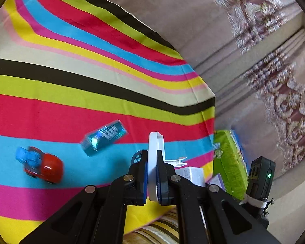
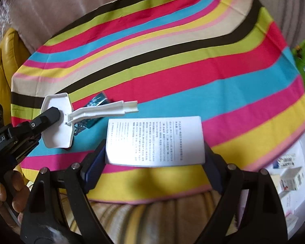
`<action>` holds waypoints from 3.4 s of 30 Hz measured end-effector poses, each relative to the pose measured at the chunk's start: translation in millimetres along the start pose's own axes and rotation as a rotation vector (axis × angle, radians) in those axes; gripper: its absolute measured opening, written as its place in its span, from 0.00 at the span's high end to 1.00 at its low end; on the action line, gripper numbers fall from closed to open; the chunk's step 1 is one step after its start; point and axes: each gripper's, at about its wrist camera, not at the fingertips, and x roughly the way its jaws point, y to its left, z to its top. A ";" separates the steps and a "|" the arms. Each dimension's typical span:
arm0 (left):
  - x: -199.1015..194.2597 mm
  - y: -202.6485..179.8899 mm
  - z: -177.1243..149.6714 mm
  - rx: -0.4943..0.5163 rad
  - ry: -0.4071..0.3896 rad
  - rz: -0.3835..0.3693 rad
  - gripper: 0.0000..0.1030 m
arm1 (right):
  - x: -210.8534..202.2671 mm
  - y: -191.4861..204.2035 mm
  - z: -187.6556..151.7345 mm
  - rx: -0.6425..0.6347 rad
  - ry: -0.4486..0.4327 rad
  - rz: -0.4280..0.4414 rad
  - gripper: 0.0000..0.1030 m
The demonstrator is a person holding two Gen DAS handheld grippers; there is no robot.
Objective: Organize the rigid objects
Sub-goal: 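Lift and carry the white tray and leaflet box over the storage box, then open both tools to drop the tray and leaflet box into the storage box, then move both open tools back over the toy car and teal box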
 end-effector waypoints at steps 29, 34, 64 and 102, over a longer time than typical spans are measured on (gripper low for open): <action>73.6 -153.9 -89.8 0.293 0.289 -0.005 0.93 | -102.4 -162.0 -54.2 0.347 -0.122 -0.202 0.15; 88.4 -180.2 -117.1 0.373 0.342 -0.018 0.93 | -106.1 -183.4 -61.4 0.400 -0.114 -0.220 0.15; 101.4 -208.0 -149.0 0.511 0.444 -0.129 0.44 | -107.7 -213.7 -75.3 0.572 -0.097 -0.326 0.06; 48.8 -111.2 -70.3 0.314 0.218 0.128 0.44 | -62.1 -77.7 -26.3 0.363 -0.101 -0.123 0.06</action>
